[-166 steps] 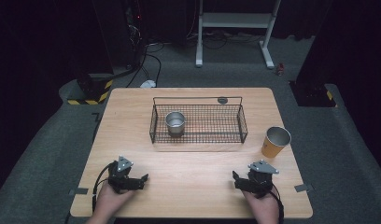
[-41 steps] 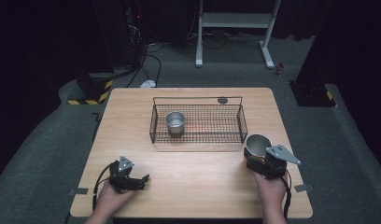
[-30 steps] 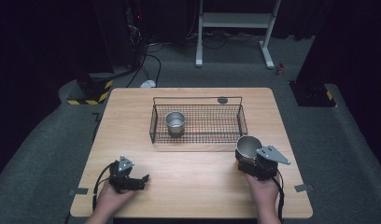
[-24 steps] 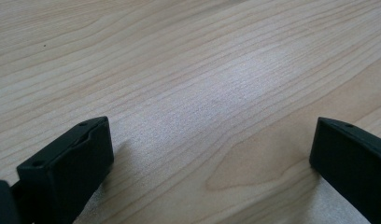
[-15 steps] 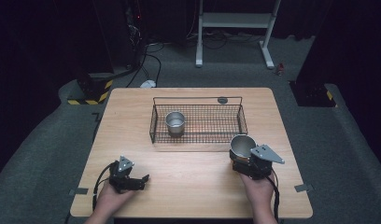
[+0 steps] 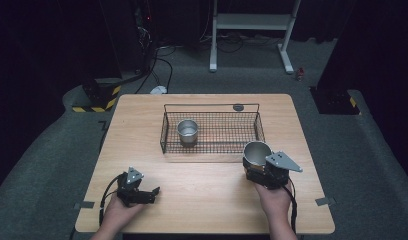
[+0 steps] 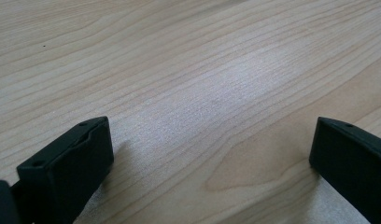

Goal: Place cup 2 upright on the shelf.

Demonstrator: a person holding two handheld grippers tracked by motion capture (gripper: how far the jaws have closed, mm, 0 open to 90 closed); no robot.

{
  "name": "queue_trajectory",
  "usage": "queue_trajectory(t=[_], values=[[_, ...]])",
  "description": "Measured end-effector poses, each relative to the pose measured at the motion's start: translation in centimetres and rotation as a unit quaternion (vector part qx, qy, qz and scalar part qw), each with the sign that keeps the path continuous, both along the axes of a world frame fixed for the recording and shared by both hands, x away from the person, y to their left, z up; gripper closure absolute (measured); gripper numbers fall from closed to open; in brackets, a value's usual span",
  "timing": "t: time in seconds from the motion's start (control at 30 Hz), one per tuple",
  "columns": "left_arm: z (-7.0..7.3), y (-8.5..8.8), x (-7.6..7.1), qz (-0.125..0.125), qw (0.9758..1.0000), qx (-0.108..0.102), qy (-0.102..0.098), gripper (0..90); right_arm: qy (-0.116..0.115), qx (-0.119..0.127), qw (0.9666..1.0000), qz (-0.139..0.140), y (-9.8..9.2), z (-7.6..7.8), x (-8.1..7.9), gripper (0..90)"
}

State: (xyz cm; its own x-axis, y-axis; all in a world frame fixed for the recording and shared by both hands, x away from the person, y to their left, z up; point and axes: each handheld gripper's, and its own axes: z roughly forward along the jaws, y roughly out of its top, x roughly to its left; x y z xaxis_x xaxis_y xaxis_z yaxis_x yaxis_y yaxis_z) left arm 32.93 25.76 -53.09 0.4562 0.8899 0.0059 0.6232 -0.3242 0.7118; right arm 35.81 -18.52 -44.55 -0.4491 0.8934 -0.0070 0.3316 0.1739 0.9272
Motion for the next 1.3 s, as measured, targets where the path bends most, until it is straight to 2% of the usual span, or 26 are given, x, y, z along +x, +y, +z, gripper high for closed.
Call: queue_trajectory(t=[0.37, 0.57, 0.67, 1.3], values=[[0.0, 0.0, 0.0, -0.002, 1.0000, 0.002, 0.001, 0.0, -0.011, -0.001, 0.9999, 0.003, 0.4, 1.6, 0.3, 13.5], [0.0, 0.0, 0.1, -0.004, 1.0000, 0.003, 0.002, 0.0, 0.001, -0.003, 1.0000, 0.003, 0.8, 1.8, 1.0, 13.5], [0.0, 0.0, 0.1, -0.004, 1.0000, 0.003, 0.002, 0.0, -0.004, -0.001, 1.0000, 0.001, 1.0, 1.8, 1.3, 13.5], [0.0, 0.0, 0.0, -0.002, 1.0000, 0.001, 0.000, 0.1, 0.002, 0.013, 0.9998, 0.014, 2.3, 2.2, 2.8, 13.5]])
